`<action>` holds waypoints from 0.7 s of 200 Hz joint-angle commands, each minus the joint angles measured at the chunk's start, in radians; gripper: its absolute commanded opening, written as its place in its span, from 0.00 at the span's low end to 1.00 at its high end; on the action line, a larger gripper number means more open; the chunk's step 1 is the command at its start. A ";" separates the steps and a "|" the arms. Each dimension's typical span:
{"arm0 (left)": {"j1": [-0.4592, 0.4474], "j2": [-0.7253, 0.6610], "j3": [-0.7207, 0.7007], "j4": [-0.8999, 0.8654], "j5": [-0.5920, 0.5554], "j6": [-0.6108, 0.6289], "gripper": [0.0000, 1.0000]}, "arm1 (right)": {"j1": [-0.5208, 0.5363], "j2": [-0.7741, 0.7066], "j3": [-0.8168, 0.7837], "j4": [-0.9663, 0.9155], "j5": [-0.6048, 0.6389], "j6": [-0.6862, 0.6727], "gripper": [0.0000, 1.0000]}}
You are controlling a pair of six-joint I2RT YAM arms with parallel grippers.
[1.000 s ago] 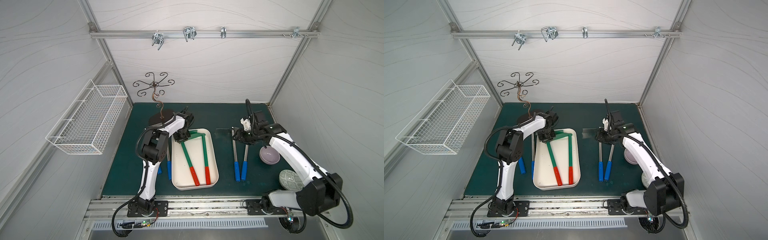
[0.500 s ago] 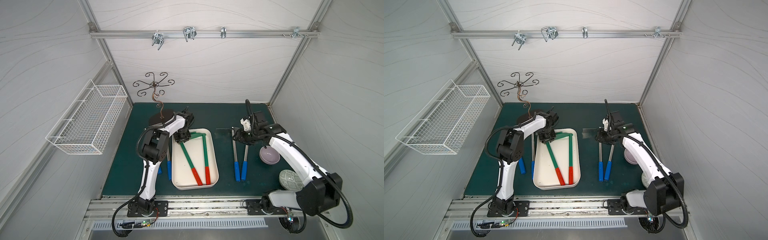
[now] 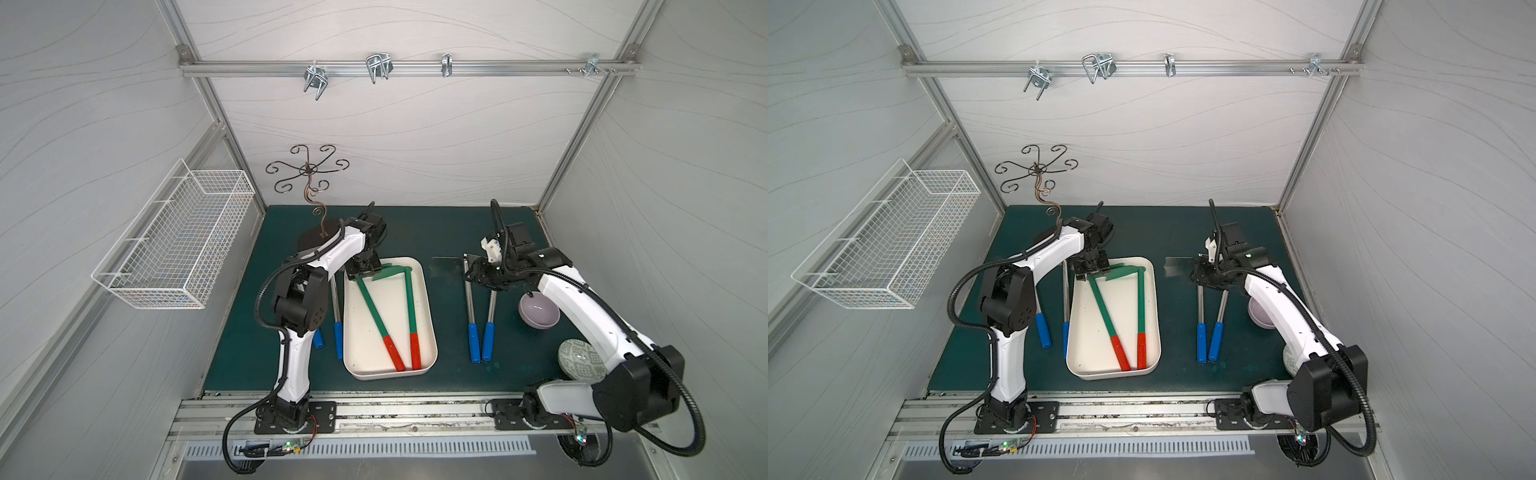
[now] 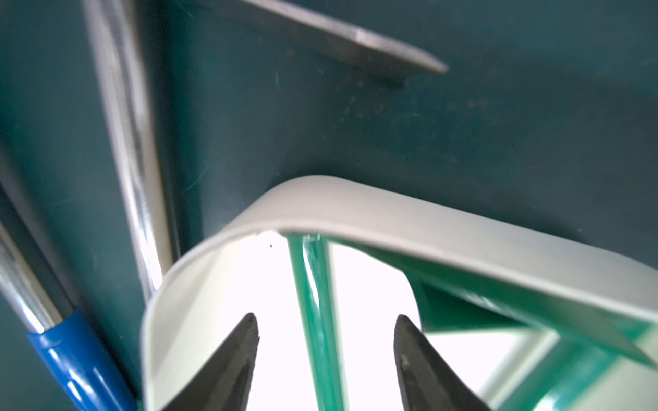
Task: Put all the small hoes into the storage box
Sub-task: Place the hoe in the storage box, then pick up the hoe from the center of the board.
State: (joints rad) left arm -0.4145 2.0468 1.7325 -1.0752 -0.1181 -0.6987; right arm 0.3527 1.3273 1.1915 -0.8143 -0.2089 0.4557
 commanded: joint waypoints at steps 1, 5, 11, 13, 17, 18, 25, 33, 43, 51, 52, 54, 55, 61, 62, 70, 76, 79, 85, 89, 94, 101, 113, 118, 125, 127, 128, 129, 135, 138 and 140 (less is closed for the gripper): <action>-0.003 -0.147 -0.023 -0.015 -0.036 0.034 0.66 | -0.004 -0.011 0.002 -0.035 0.035 0.003 0.45; -0.003 -0.171 -0.035 -0.008 -0.038 0.042 0.67 | -0.004 -0.014 0.002 -0.037 0.039 0.005 0.46; -0.003 -0.208 -0.059 0.005 -0.041 0.054 0.68 | -0.003 -0.018 0.001 -0.038 0.046 0.006 0.46; -0.002 -0.222 -0.069 0.009 -0.043 0.057 0.68 | -0.004 -0.020 0.002 -0.040 0.049 0.006 0.46; -0.003 -0.247 -0.084 0.022 -0.044 0.069 0.68 | -0.004 -0.022 0.000 -0.041 0.055 0.007 0.46; -0.003 -0.254 -0.090 0.025 -0.044 0.071 0.68 | -0.004 -0.022 0.000 -0.041 0.055 0.007 0.46; -0.002 -0.300 -0.128 0.052 -0.044 0.090 0.68 | -0.004 -0.029 -0.002 -0.042 0.067 0.009 0.46; -0.003 -0.360 -0.178 0.086 -0.042 0.111 0.68 | -0.003 -0.037 -0.009 -0.045 0.087 0.009 0.46; 0.000 -0.429 -0.240 0.123 -0.038 0.132 0.68 | -0.003 -0.045 -0.019 -0.045 0.108 0.010 0.46; 0.002 -0.479 -0.289 0.147 -0.035 0.150 0.67 | -0.003 -0.051 -0.029 -0.046 0.124 0.013 0.46; 0.002 -0.486 -0.295 0.153 -0.034 0.153 0.67 | -0.003 -0.052 -0.030 -0.046 0.127 0.014 0.46; 0.002 -0.498 -0.307 0.160 -0.034 0.159 0.67 | -0.003 -0.054 -0.032 -0.046 0.130 0.014 0.46; 0.002 -0.504 -0.312 0.163 -0.034 0.160 0.67 | -0.003 -0.054 -0.034 -0.046 0.132 0.015 0.46; 0.002 -0.538 -0.349 0.180 -0.030 0.175 0.67 | -0.001 -0.058 -0.040 -0.046 0.143 0.015 0.46; 0.003 -0.544 -0.354 0.183 -0.028 0.178 0.67 | -0.001 -0.059 -0.042 -0.047 0.144 0.015 0.46; 0.005 -0.587 -0.398 0.201 -0.024 0.194 0.67 | 0.001 -0.063 -0.051 -0.046 0.158 0.016 0.46; 0.007 -0.618 -0.431 0.213 -0.025 0.205 0.67 | 0.004 -0.067 -0.060 -0.042 0.171 0.017 0.46; 0.008 -0.631 -0.449 0.222 -0.026 0.210 0.67 | 0.006 -0.069 -0.063 -0.041 0.177 0.017 0.46; 0.012 -0.657 -0.479 0.233 -0.026 0.224 0.67 | 0.010 -0.072 -0.071 -0.032 0.186 0.018 0.46; 0.015 -0.673 -0.498 0.240 -0.028 0.231 0.67 | 0.013 -0.074 -0.077 -0.026 0.191 0.020 0.46; 0.019 -0.692 -0.525 0.248 -0.030 0.240 0.67 | 0.017 -0.073 -0.083 -0.018 0.196 0.017 0.46; 0.028 -0.715 -0.556 0.262 -0.027 0.252 0.67 | 0.025 -0.072 -0.091 -0.005 0.200 0.012 0.46; 0.048 -0.748 -0.606 0.292 -0.013 0.281 0.67 | 0.045 -0.062 -0.100 0.015 0.221 -0.001 0.46; 0.056 -0.757 -0.624 0.305 -0.009 0.293 0.67 | 0.054 -0.055 -0.102 0.023 0.234 -0.012 0.46; 0.068 -0.769 -0.650 0.326 -0.005 0.308 0.67 | 0.065 -0.042 -0.104 0.032 0.253 -0.028 0.47; 0.070 -0.771 -0.656 0.335 -0.005 0.312 0.67 | 0.067 -0.037 -0.104 0.034 0.257 -0.032 0.47; 0.071 -0.771 -0.660 0.339 -0.006 0.315 0.67 | 0.067 -0.036 -0.104 0.035 0.260 -0.034 0.47; 0.072 -0.772 -0.663 0.341 -0.004 0.318 0.68 | 0.068 -0.033 -0.104 0.037 0.262 -0.036 0.47; 0.080 -0.778 -0.681 0.359 0.001 0.332 0.68 | 0.071 -0.016 -0.102 0.044 0.267 -0.048 0.47; 0.085 -0.778 -0.687 0.368 0.005 0.339 0.68 | 0.070 -0.007 -0.102 0.049 0.268 -0.055 0.47; 0.087 -0.779 -0.692 0.374 0.006 0.343 0.68 | 0.069 -0.002 -0.103 0.052 0.269 -0.058 0.47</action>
State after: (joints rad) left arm -0.3584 1.2991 1.0821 -0.8238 -0.1242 -0.4450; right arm 0.4038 1.2839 1.0901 -0.8078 0.0010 0.4496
